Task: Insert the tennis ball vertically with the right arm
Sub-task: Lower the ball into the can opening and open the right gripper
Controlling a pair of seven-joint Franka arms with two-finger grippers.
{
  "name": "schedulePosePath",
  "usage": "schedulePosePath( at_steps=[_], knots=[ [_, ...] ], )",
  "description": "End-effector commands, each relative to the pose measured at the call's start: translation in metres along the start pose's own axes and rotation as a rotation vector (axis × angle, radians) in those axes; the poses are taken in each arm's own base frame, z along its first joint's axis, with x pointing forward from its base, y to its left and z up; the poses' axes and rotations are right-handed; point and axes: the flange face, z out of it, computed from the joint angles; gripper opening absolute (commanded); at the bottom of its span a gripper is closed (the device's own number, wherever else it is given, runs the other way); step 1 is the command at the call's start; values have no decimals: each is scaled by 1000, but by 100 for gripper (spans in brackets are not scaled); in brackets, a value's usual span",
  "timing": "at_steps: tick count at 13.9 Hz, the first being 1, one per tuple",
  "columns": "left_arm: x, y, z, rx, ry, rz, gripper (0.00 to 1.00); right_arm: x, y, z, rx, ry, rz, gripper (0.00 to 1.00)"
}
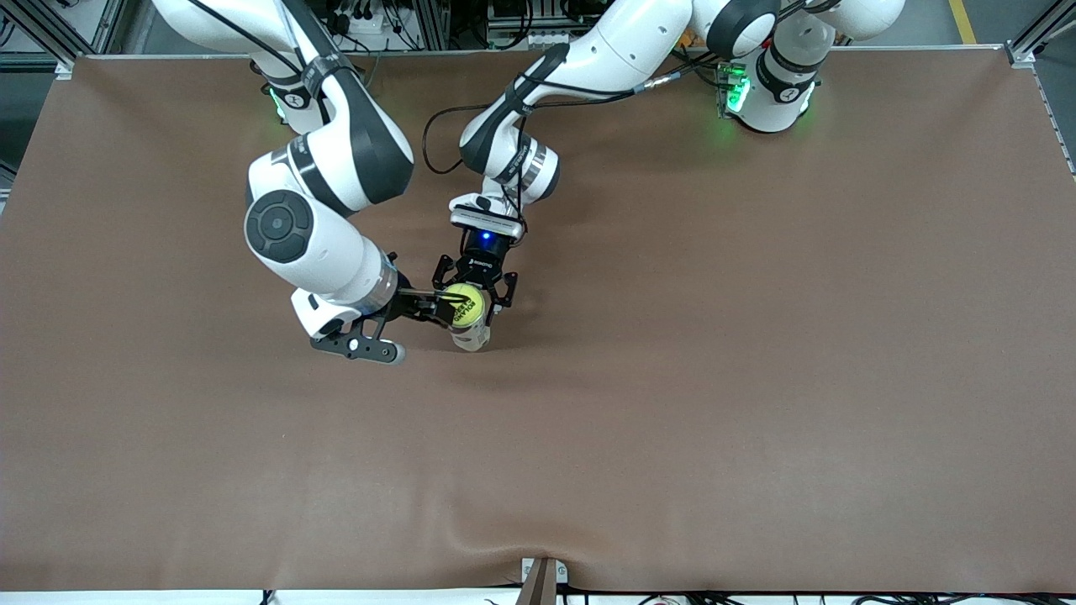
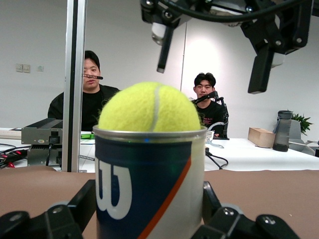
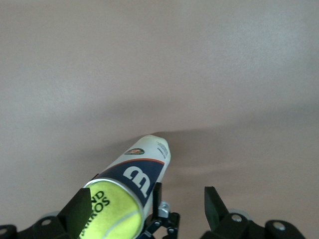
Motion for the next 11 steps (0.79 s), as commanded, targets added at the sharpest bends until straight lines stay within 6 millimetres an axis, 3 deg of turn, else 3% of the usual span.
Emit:
schedulePosePath(
  at_steps=[1,11],
  knots=[
    [-1,10,7,-32,34,-18,87,4,10,-8,21,-29,-28,100],
    [-2,9,7,-32,34,-9,85,-8,-3,-9,20,-36,-45,100]
  ],
)
